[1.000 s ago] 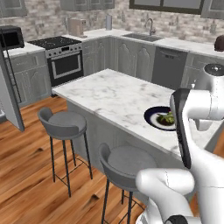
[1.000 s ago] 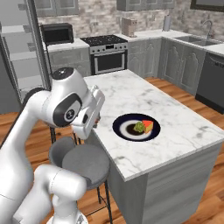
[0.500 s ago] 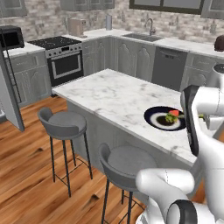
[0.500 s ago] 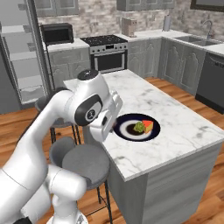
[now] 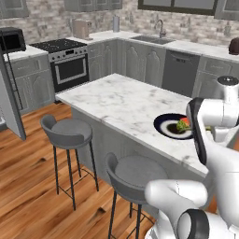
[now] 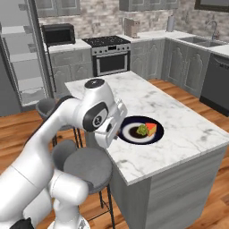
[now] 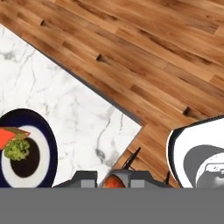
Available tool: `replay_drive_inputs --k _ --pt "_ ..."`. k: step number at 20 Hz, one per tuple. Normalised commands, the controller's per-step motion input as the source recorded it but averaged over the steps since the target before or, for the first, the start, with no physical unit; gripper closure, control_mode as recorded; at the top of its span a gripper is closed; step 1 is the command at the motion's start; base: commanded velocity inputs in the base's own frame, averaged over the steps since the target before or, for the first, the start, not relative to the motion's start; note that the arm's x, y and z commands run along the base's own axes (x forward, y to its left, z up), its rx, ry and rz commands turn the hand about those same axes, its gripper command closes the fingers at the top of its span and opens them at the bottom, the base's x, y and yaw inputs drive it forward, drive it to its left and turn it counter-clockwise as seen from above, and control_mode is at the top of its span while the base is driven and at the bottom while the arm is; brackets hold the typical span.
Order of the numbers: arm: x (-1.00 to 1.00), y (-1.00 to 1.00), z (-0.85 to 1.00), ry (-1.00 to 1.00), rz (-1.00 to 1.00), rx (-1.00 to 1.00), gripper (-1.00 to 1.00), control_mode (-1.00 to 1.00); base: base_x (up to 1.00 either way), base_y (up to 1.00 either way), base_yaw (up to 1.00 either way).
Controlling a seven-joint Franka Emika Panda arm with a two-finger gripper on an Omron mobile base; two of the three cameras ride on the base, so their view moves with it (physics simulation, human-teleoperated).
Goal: Take the cheese, fish, and broccoli from the fridge and place them on the plate on the dining counter to create an appetizer plate.
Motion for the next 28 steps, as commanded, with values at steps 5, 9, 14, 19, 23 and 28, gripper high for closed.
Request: replay_drive_inputs --k 5,9,14,19,23,28 --pt "0.35 0.00 -0.27 0.00 -0.03 0.00 1.00 -1.00 0.00 0.00 0.00" --pt "0.43 0.00 -0.21 0.00 -0.04 0.00 1.00 -1.00 0.00 0.00 0.00" --pt "0.48 0.00 -0.21 0.02 -0.04 0.00 1.00 -1.00 0.00 0.00 0.00" --pt "0.49 -0.10 -0.22 0.03 -0.01 0.00 1.00 -1.00 0.00 0.00 0.00" --pt "0.40 -0.32 -0.21 0.04 0.00 0.01 1.00 -1.00 0.00 0.00 0.00" --pt "0.37 -0.33 -0.15 0.04 -0.01 0.02 1.00 -1.00 0.00 0.00 0.00"
